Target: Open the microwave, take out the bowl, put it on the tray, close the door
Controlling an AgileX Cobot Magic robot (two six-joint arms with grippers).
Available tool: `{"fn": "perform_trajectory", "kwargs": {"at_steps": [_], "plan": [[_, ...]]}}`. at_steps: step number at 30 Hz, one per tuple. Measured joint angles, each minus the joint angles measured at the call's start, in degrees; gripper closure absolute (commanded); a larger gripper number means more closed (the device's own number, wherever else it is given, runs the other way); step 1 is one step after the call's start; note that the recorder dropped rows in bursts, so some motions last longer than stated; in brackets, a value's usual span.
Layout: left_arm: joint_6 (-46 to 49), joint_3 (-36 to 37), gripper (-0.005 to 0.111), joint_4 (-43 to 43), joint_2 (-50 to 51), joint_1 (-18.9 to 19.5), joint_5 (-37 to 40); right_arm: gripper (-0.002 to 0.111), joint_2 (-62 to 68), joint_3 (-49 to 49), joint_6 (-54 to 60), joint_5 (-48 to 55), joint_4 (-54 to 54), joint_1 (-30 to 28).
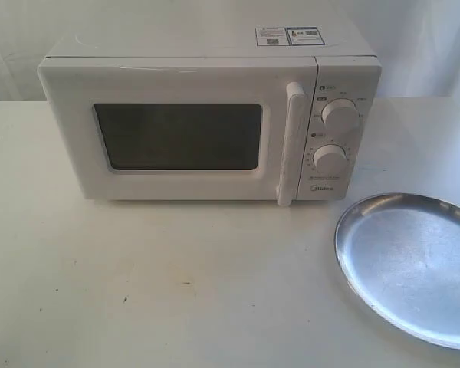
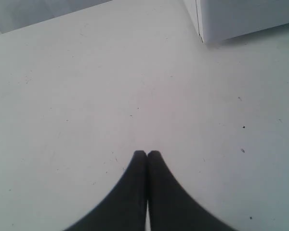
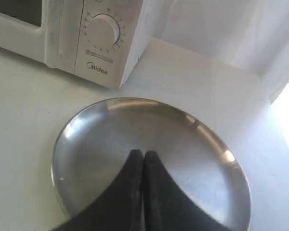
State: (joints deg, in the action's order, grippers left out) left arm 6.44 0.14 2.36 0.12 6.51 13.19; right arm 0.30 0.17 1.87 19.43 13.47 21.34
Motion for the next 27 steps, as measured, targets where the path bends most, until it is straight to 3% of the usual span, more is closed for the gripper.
{"fn": "perform_trajectory", "kwargs": {"at_steps": [4,11,19,23,27], "plan": [[0.00,0.00,0.107,0.00,0.00,0.00,0.00,0.108,0.00,0.00,-1.44,-5.51,-0.18,0.00],[0.00,0.00,0.107,0.00,0.00,0.00,0.00,0.108,0.00,0.00,-18.30,-23.76,-7.73,0.00],[0.00,0.00,0.107,0.00,0.00,0.00,0.00,0.108,1.05,-1.28,-24.89,-33.06,-8.13,0.00],[0.00,0.00,0.107,0.00,0.00,0.00,0.00,0.108,7.69,-7.90,-25.66,-36.35,-8.72,0.00],[0.00,0.00,0.107,0.00,0.00,0.00,0.00,0.108,19.44,-21.73,-25.87,-30.21,-6.58,0.00]]}}
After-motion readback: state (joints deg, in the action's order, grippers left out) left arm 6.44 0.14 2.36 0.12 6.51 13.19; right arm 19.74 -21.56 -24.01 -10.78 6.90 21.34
